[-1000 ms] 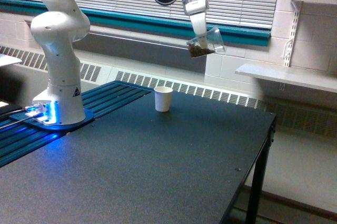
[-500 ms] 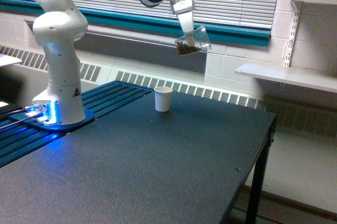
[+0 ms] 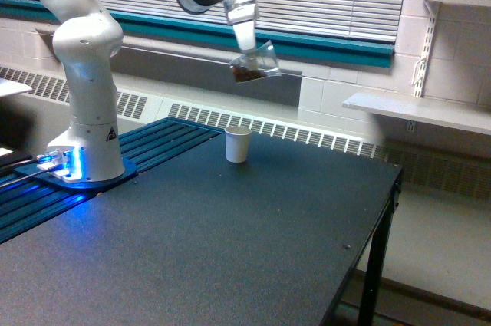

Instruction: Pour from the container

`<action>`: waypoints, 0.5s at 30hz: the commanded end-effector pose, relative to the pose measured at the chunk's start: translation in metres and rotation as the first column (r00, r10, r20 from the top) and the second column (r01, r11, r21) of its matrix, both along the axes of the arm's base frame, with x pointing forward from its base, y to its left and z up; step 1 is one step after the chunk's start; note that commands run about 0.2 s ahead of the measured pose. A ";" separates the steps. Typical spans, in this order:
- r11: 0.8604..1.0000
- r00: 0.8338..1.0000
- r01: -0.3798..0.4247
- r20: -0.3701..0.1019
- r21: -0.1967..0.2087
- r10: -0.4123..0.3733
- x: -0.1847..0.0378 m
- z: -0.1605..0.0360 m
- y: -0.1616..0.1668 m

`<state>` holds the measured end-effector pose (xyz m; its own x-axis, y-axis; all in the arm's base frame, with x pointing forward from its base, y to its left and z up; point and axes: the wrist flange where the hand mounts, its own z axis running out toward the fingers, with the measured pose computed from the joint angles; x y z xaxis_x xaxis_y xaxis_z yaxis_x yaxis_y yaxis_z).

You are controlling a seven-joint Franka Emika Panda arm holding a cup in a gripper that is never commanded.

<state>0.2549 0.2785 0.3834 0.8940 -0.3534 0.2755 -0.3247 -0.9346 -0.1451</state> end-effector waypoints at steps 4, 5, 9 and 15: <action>0.996 0.995 0.088 -0.048 -0.004 -0.088 -0.043 -0.014 -0.007; 0.996 0.994 0.090 -0.054 -0.003 -0.090 -0.046 -0.015 -0.007; 0.995 0.992 0.099 -0.076 -0.008 -0.099 -0.058 -0.022 -0.010; 0.991 0.986 0.135 -0.103 0.002 -0.134 -0.070 -0.032 -0.014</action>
<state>0.1962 0.2665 0.3596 0.8828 -0.4233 0.2039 -0.4074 -0.9058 -0.1163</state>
